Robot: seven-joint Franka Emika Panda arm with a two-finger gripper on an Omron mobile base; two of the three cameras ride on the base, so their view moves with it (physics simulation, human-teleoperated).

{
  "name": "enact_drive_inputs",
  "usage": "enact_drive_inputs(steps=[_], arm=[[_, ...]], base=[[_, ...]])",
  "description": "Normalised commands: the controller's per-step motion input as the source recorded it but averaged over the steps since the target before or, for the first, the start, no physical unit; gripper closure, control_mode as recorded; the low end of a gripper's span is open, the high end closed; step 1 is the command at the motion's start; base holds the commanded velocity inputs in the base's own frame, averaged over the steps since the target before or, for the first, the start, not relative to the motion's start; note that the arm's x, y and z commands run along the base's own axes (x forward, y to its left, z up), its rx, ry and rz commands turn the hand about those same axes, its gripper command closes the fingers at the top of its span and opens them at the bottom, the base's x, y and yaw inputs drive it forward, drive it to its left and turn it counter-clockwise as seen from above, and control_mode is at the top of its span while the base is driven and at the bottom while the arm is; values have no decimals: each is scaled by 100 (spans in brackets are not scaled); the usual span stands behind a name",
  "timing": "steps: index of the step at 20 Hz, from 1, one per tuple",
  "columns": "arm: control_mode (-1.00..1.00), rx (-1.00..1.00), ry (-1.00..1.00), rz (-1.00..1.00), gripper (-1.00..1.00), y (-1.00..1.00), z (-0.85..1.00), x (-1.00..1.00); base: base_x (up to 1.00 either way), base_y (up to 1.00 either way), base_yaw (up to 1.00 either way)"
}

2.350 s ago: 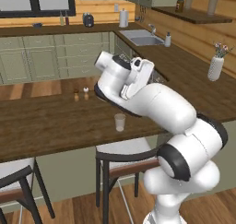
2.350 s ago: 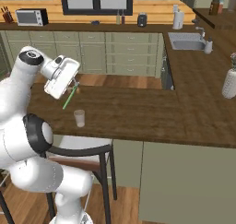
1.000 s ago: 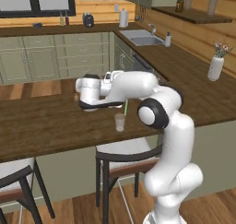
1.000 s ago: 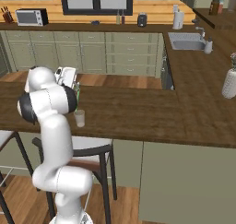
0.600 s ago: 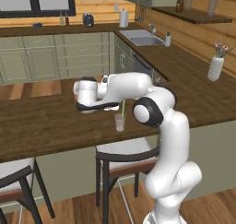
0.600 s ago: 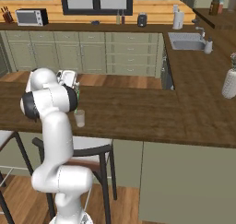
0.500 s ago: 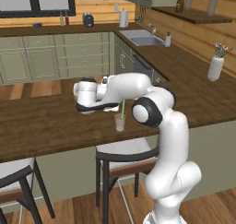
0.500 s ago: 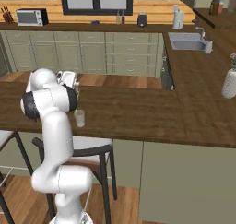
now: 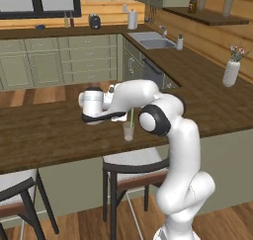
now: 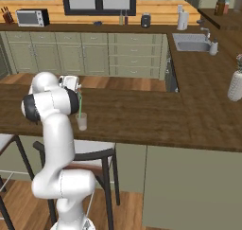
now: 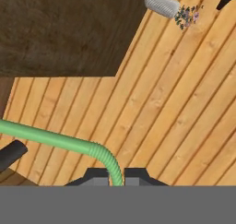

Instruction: Take a straw from the drawer in front and place it inside the glass cup on the dining counter.

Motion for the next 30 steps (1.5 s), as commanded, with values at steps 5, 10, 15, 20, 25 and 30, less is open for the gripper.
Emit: enact_drive_inputs(steps=[5,10,15,20,25,30], arm=[[-100,-2,-7,0,100,0,-10,1],[-100,-2,-10,0,100,0,-8,0],[-100,-2,-12,0,100,0,-3,2],[-100,0,-12,0,100,0,1,7],[-100,0,-1,0,100,0,28,0],[-100,0,0,0,100,0,20,0]], base=[[0,0,0],[0,0,0],[0,0,0],[0,0,0],[0,0,0],[0,0,0]])
